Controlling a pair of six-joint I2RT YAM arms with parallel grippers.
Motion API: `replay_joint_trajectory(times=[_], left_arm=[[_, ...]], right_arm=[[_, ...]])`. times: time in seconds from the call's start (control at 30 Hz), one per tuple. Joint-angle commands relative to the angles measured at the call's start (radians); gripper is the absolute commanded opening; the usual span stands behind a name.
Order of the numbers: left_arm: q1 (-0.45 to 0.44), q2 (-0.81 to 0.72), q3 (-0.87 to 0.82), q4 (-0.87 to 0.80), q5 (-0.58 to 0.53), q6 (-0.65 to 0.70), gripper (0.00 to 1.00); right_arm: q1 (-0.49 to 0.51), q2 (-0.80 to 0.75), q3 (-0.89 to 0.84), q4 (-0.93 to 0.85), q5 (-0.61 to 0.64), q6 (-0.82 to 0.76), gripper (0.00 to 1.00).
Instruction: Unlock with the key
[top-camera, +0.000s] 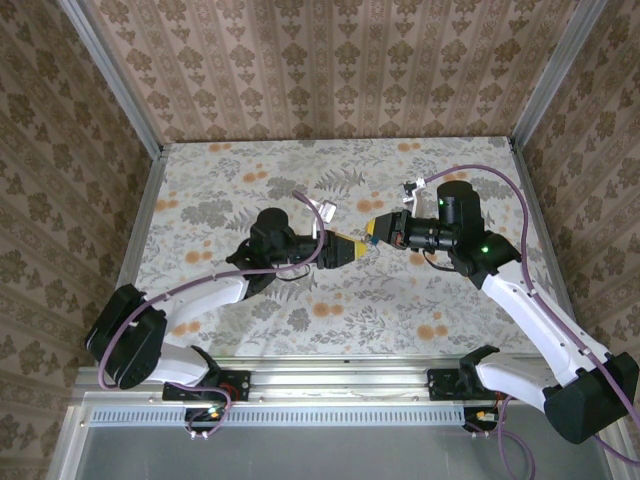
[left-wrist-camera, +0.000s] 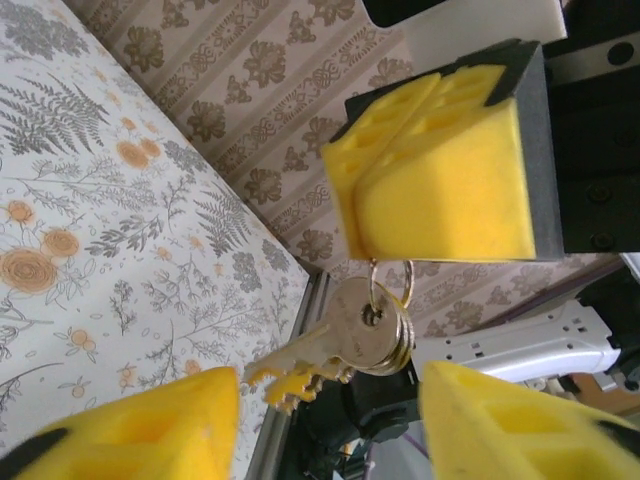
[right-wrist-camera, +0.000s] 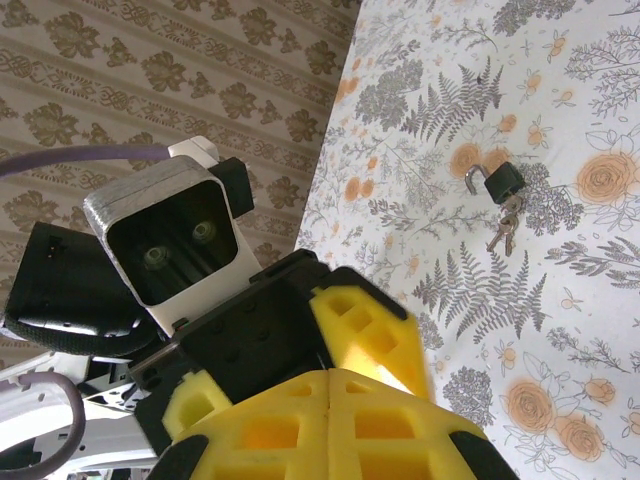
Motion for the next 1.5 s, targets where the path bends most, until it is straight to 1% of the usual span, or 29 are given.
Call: replay_joint_trajectory(times=[0.0,0.1,0.23,0.43,0.5,0.73,0.93,0.97,1.03,1.1,1.13,1.43,1.47], left_arm=[[0.007,0.005,0.02,-0.002,-0.02,0.027,0.61],[0.006,0.01,0.035,0.004,-0.02,0.031,0.68],[0.003,0.018,0.056,0.025,-0.008,0.03,0.71],[-0.019,0.044,0.091,0.047,0.03,0.023,0.71],[-0.022,0.049,0.093,0.048,0.037,0.019,0.68],[-0.013,0.027,0.046,0.049,0.04,0.002,0.47],[-0.006,-0.005,0.022,0.018,0.032,0.014,0.37],[-0.007,-0.004,0.023,0.016,0.032,0.014,0.34],[-0.006,-0.001,0.025,0.009,0.034,0.015,0.32],[-0.006,-0.001,0.023,0.003,0.033,0.019,0.26],[-0.005,-0.001,0.023,-0.002,0.033,0.02,0.25],[0.012,-0.019,0.013,-0.041,0.023,0.031,0.24],[0.012,-0.019,0.013,-0.043,0.026,0.032,0.21]], right_arm=[[-0.003,-0.011,-0.002,0.025,-0.025,0.017,0.0],[-0.003,-0.003,-0.009,0.047,-0.046,0.031,0.0],[-0.003,-0.001,-0.017,0.059,-0.054,0.04,0.0],[-0.003,0.002,-0.026,0.076,-0.062,0.051,0.0],[-0.003,-0.001,-0.025,0.073,-0.054,0.049,0.0],[-0.008,-0.015,-0.009,0.031,-0.031,0.018,0.0],[-0.012,-0.015,-0.01,0.039,-0.036,0.023,0.0],[-0.012,-0.014,-0.012,0.041,-0.036,0.025,0.0],[-0.012,-0.013,-0.009,0.041,-0.036,0.024,0.0],[-0.012,-0.012,-0.009,0.039,-0.036,0.024,0.0],[-0.012,-0.012,-0.008,0.039,-0.036,0.024,0.0],[-0.015,-0.01,0.0,0.024,-0.038,0.01,0.0],[-0.015,-0.009,0.0,0.024,-0.039,0.01,0.0]])
